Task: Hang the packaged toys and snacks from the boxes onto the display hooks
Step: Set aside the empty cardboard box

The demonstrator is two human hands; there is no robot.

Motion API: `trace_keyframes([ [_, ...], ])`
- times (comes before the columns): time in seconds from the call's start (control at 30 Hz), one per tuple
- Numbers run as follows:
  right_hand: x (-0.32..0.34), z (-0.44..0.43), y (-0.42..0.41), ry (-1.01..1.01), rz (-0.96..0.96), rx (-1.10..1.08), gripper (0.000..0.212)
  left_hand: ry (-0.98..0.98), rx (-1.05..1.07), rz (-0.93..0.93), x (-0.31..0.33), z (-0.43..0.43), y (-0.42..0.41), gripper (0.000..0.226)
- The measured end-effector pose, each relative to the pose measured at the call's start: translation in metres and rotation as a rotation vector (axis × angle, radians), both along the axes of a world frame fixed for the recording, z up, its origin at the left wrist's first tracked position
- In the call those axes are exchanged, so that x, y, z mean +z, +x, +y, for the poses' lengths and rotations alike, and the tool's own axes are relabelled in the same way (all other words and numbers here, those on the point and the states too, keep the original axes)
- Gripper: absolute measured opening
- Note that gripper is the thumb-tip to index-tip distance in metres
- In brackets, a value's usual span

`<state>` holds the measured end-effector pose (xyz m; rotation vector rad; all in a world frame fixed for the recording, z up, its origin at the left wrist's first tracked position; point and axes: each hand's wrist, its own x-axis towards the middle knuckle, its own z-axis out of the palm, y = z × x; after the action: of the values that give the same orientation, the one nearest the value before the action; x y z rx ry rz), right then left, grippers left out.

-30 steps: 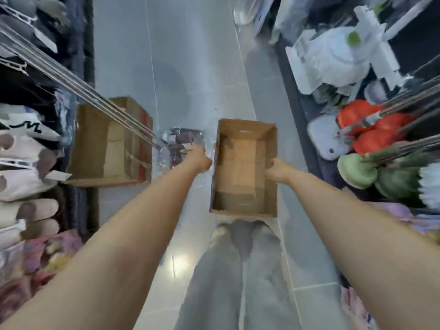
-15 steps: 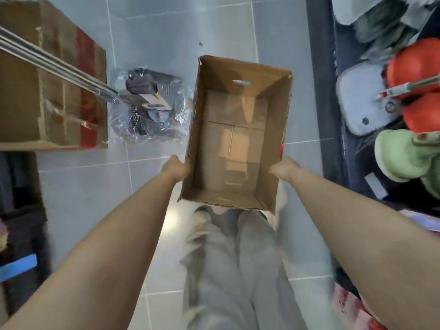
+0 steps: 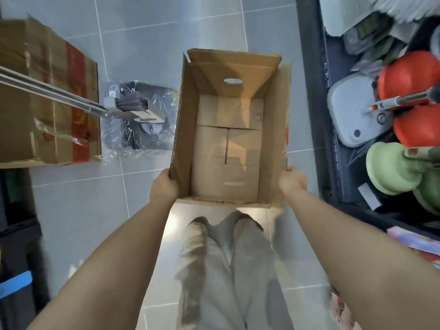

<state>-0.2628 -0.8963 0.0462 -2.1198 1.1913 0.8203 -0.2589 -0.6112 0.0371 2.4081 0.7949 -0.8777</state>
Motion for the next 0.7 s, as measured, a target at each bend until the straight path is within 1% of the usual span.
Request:
trace_keyframes([
  [0.1,0.047,-0.001,0.048,-0.026,-0.172,-0.107,0.020,0.051,0.084,-0.099,0.041,-0.014,0.052,0.033],
  [0.17,0.081,-0.004,0.081,-0.054,-0.215,-0.097,0.025,0.074,0.129,-0.142,0.070,-0.019,0.088,0.034],
  [0.27,0.126,-0.008,0.128,-0.099,-0.235,-0.022,0.031,0.088,0.106,-0.175,0.115,-0.019,0.136,0.033],
  [0.37,0.169,-0.009,0.182,-0.120,-0.241,-0.025,0.033,0.096,0.060,-0.195,0.153,-0.014,0.184,0.035],
  [0.53,0.220,0.013,0.279,-0.100,-0.285,-0.012,0.028,0.065,0.087,-0.213,0.201,0.009,0.266,0.037],
  [0.63,0.240,0.033,0.347,-0.078,-0.290,0.055,0.014,0.095,0.127,-0.239,0.221,0.027,0.323,0.038],
  [0.67,0.245,0.041,0.369,-0.075,-0.297,0.074,0.014,0.097,0.123,-0.242,0.226,0.035,0.342,0.039],
  [0.7,0.248,0.050,0.395,-0.077,-0.312,0.092,0.019,0.103,0.136,-0.249,0.230,0.044,0.362,0.039],
])
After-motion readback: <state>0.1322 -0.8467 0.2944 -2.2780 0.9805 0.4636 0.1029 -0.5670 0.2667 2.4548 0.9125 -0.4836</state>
